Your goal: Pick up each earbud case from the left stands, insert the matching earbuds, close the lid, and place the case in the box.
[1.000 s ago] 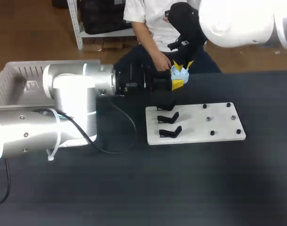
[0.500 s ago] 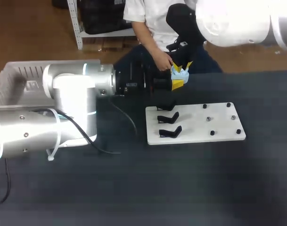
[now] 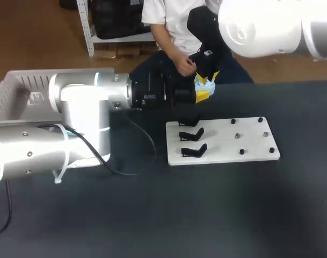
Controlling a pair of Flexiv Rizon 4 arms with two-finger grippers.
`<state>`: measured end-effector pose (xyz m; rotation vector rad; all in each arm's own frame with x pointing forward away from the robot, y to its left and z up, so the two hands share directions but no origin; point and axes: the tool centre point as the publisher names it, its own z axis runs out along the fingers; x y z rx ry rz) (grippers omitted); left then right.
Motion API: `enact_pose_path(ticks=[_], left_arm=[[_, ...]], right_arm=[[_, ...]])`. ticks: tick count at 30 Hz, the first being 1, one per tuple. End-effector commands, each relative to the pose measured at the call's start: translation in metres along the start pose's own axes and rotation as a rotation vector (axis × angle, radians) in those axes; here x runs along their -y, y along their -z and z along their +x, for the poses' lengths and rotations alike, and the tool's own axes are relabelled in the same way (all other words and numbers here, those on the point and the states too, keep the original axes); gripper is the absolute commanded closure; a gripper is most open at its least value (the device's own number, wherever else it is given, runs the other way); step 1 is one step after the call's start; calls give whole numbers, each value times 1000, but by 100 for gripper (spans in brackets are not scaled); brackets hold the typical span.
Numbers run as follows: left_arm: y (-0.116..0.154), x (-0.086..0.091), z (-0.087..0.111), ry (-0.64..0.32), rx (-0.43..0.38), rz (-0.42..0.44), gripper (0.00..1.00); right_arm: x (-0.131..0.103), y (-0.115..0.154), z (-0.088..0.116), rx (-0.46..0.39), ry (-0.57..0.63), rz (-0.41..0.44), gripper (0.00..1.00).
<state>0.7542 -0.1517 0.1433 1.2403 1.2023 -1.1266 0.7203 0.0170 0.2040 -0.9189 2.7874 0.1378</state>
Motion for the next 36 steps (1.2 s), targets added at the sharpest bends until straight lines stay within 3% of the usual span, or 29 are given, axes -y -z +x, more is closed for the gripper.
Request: enact_pose_path(ticks=[1,15,36], left_arm=[[0,1,1,-5,6,-5,100],[0,1,1,-5,6,-5,100],[0,1,1,-5,6,-5,100]], right_arm=[[2,-2,-6,-14,5,-3,100],[3,-6,-8,-29,44,-43,100],[7,-11,-9,-40,66,-36,100]])
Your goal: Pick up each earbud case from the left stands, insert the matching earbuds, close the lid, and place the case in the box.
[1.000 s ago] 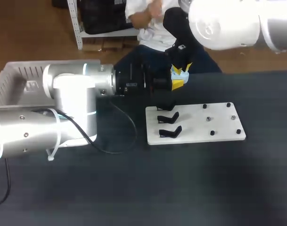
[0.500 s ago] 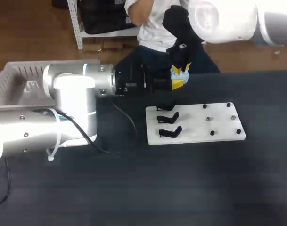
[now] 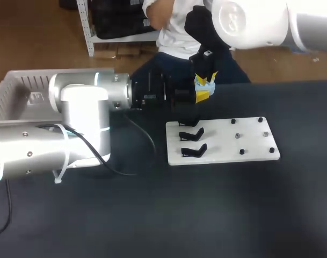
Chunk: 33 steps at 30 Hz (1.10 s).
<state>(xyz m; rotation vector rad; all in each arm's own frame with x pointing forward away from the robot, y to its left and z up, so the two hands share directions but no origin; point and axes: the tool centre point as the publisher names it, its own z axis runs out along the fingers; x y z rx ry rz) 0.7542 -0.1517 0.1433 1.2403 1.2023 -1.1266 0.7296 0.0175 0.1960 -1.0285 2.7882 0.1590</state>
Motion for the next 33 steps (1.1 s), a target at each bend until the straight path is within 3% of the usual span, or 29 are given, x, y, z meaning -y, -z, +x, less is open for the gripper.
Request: enact_pose_path(ticks=[1,33], left_arm=[[0,1,1,-5,6,-5,100],[0,1,1,-5,6,-5,100]], right_arm=[[2,-2,-3,-8,0,-4,100],[4,-11,-6,-60,31,26,100]])
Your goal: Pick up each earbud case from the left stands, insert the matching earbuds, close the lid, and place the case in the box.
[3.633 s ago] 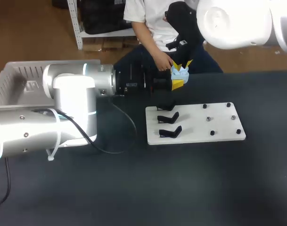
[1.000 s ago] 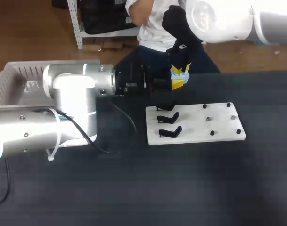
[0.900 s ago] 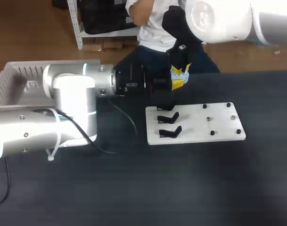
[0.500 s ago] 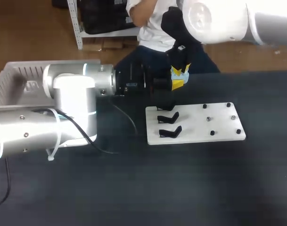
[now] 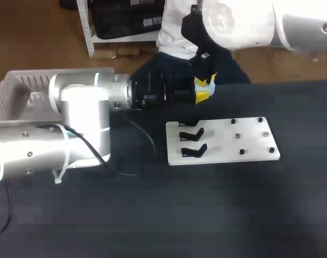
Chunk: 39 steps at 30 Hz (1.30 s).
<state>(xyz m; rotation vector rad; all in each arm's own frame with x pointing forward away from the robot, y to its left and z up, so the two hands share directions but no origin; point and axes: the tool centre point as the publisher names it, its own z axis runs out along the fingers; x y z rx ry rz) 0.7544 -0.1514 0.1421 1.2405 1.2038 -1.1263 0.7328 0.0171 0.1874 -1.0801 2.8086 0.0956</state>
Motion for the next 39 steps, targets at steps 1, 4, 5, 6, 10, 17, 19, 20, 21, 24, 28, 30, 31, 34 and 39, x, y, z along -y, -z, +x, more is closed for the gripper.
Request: enact_pose_path(ticks=[1,4,5,6,10,17,19,20,21,24,28,30,31,34,39], left_arm=[[0,1,0,-6,7,-4,100],[0,1,0,-6,7,-4,100],[0,1,0,-6,7,-4,100],[0,1,0,-6,7,-4,100],[0,1,0,-6,7,-4,100],[0,1,0,-6,7,-4,100],[0,1,0,-6,7,-4,100],[0,1,0,-6,7,-4,100],[0,1,0,-6,7,-4,100],[0,1,0,-6,7,-4,100],[0,1,0,-6,7,-4,100],[0,1,0,-6,7,-4,100],[0,1,0,-6,7,-4,100],[0,1,0,-6,7,-4,100],[0,1,0,-6,7,-4,100]], right_arm=[[1,-2,-6,-13,4,2,100],[1,-2,-7,-14,7,7,100],[1,-1,-7,-16,10,10,100],[1,-1,-7,-21,11,14,100],[0,-1,-7,-33,18,22,100],[0,-4,-6,-45,14,29,100],[0,-5,-6,-49,15,32,100],[0,-6,-6,-50,16,32,100],[0,-6,-6,-51,16,32,100],[0,-6,-6,-48,10,30,100],[-1,-3,-6,-40,-9,30,100],[-2,-2,-5,-39,-24,31,100],[-2,-1,-5,-36,-35,32,100],[-2,0,-4,-34,-48,34,100],[-3,0,-3,-34,-68,26,100]])
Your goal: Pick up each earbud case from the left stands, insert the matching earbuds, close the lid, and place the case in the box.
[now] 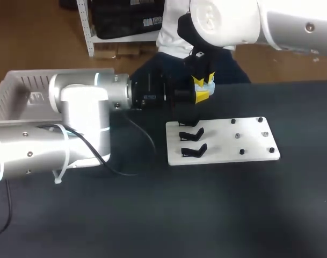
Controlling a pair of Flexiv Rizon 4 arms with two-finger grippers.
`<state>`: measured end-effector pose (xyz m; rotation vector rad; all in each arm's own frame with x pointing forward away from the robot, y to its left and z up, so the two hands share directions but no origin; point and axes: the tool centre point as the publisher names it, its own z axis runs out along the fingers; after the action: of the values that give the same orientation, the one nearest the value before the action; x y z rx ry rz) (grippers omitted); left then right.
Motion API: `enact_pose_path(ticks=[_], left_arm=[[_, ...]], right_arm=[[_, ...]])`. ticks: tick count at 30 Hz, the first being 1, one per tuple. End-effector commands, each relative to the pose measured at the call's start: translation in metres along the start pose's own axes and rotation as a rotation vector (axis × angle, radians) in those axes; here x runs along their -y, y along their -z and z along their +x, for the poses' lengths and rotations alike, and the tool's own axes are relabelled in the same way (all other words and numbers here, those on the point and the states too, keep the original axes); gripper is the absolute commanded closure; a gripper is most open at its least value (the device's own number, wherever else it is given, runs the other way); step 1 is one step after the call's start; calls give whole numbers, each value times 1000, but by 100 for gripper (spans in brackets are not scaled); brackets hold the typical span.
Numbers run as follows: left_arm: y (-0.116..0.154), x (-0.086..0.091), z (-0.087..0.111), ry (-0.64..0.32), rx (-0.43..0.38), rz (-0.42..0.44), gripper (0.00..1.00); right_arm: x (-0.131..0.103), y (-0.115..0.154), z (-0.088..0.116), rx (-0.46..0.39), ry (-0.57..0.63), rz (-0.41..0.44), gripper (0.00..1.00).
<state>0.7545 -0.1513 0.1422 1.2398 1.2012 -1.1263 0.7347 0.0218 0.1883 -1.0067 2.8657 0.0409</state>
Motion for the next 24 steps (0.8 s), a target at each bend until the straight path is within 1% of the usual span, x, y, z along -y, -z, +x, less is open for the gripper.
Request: enact_pose_path(ticks=[1,13,24], left_arm=[[0,1,0,-5,5,-4,100],[0,1,0,-5,5,-4,100],[0,1,0,-5,5,-4,100]], right_arm=[[-1,-1,2,3,-16,-3,100],[-3,-7,4,15,-76,-29,100],[1,-10,3,22,-95,-22,100]])
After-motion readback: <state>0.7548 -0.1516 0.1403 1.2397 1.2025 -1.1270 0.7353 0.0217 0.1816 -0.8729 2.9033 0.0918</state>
